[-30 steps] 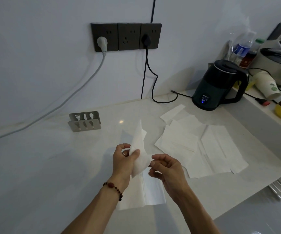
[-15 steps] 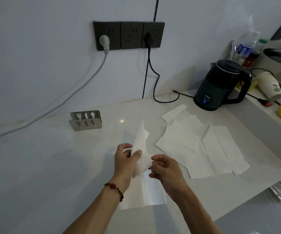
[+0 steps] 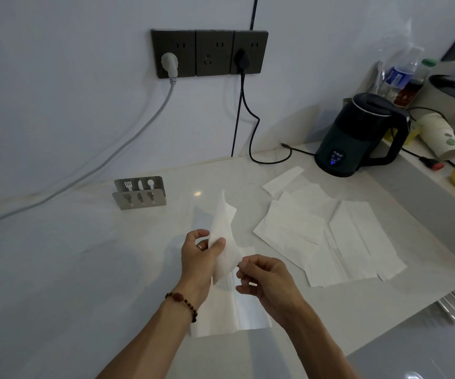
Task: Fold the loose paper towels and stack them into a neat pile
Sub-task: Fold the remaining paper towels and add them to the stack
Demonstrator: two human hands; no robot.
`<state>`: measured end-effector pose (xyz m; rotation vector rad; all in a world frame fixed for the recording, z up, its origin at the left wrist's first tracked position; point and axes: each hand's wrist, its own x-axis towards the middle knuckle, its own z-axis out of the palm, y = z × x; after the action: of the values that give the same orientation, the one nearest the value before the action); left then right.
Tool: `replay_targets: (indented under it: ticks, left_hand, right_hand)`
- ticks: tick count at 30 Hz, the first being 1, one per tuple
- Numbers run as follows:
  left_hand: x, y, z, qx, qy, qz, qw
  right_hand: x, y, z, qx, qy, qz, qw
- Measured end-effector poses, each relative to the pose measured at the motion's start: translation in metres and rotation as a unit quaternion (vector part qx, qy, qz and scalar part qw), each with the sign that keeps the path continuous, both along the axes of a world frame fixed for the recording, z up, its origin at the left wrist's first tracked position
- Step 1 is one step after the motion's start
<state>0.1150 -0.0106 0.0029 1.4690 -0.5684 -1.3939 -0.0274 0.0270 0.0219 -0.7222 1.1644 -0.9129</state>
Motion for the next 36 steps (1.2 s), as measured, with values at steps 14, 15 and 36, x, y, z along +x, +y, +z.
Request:
replay_targets:
  ticks: [14, 15, 36]
  left_hand:
    - [0.003, 0.021, 0.004, -0.009, -0.150, -0.158, 0.976]
    - [0.005, 0.021, 0.006, 0.007, -0.085, -0.164, 0.983]
    - [0.047, 0.025, -0.001, -0.121, -0.324, -0.230, 0.910]
  right_hand:
    - [0.003, 0.000, 0.003, -0.132, 0.160, 0.035, 0.978]
    - [0.003, 0.000, 0.004, -0.140, 0.181, 0.045, 0.972]
    - [-0.008, -0.002, -0.022, 0.056, -0.106, -0.069, 0.990]
